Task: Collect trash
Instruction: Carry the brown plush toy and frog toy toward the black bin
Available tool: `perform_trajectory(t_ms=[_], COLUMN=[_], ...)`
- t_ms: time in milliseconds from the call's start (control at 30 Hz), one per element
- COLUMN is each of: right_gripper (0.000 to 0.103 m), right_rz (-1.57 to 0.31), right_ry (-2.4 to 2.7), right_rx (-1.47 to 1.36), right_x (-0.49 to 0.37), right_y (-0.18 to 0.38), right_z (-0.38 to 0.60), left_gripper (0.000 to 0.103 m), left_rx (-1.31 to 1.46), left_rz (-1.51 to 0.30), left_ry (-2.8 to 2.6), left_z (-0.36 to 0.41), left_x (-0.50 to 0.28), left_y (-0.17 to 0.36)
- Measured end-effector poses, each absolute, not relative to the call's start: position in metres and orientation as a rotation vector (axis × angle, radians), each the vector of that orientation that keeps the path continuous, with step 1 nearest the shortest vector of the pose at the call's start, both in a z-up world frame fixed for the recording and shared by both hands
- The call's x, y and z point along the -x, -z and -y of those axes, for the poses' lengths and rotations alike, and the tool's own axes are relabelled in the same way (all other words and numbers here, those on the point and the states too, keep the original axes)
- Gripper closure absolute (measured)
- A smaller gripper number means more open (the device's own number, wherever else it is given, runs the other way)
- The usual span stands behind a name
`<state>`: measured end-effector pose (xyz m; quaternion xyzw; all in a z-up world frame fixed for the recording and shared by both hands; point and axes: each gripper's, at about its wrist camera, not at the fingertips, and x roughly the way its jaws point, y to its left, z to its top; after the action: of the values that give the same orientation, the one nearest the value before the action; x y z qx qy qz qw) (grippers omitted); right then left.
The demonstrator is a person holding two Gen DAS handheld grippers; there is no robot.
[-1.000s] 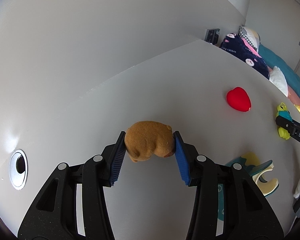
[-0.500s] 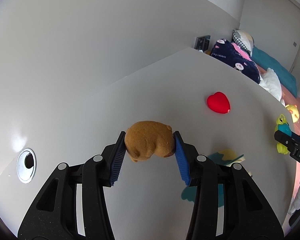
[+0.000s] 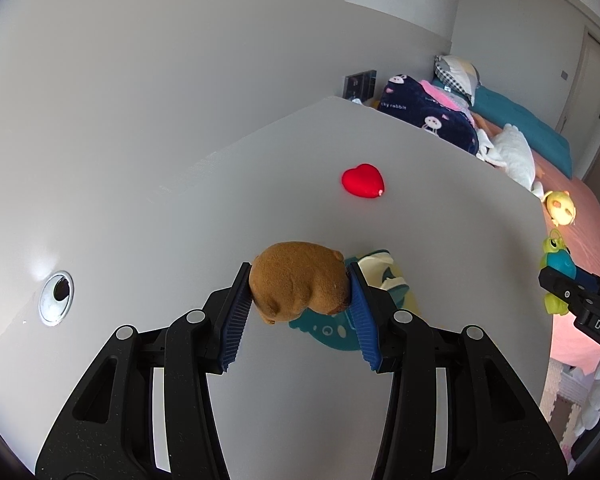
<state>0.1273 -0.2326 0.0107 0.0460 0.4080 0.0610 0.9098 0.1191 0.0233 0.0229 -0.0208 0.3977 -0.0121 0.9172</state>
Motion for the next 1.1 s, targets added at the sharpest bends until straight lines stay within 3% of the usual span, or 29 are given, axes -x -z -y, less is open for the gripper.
perform_trajectory(t_ms=[1100], right_gripper=[0.047], right_rz=[-0.809], right_ry=[-0.03], right_rx=[-0.143], right_x=[-0.015], right_y=[-0.018], right_z=[0.31], left_gripper=[0.057], left_rx=[-0.054], left_rz=[-0.817], left_ry=[0.237], left_z=[0.101], left_x=[-0.065], left_y=[-0.027])
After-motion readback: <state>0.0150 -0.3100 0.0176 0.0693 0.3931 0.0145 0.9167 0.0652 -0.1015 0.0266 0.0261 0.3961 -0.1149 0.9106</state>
